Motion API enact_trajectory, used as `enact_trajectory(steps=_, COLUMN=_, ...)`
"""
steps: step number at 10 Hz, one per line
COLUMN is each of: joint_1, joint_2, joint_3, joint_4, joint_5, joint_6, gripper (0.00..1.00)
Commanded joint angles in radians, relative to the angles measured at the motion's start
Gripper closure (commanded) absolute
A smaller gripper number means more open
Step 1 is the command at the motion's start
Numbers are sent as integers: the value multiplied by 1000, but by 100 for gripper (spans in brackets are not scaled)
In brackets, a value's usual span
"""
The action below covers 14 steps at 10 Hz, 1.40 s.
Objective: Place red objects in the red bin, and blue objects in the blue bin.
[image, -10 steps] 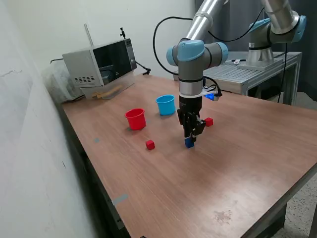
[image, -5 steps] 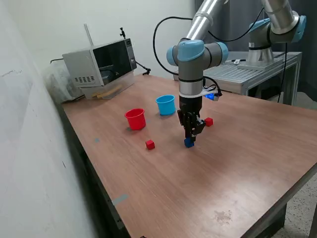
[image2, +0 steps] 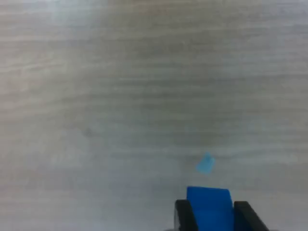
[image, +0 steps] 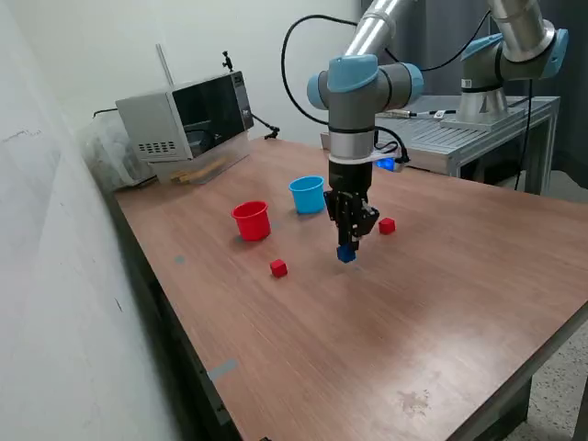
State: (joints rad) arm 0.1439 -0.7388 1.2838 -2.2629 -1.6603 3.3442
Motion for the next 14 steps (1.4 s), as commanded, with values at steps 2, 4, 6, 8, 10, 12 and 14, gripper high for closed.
enact_trajectory(steps=2, joint_1=0, joint_2=-97, joint_3=12, joint_4=8, joint_5=1, joint_6=-25, gripper=100)
enact_trajectory(steps=4, joint_1=-26, joint_2=-184, joint_3=86, joint_4=39, joint_5=-2, joint_6=-51, gripper=100)
enact_trajectory(steps=6, joint_1=-153, joint_2=-272, joint_3=196, joint_4=37, joint_5=-2, joint_6=-72, gripper=100)
enact_trajectory(steps=8, joint_1=-184, joint_2=-275, joint_3=210, joint_4=40, joint_5=-2, joint_6=-104, gripper=100)
enact_trajectory(steps=10, joint_1=-130, joint_2=-280, joint_3=207, joint_4=37, joint_5=2, joint_6=-169, gripper=100)
enact_trajectory(steps=12, joint_1=-49, joint_2=-260, joint_3=198, joint_4=37, joint_5=2, joint_6=-172, gripper=100)
enact_trajectory(steps=14, joint_1=-4, joint_2=-194, joint_3=138, joint_4=31, joint_5=11, joint_6=-239, gripper=0)
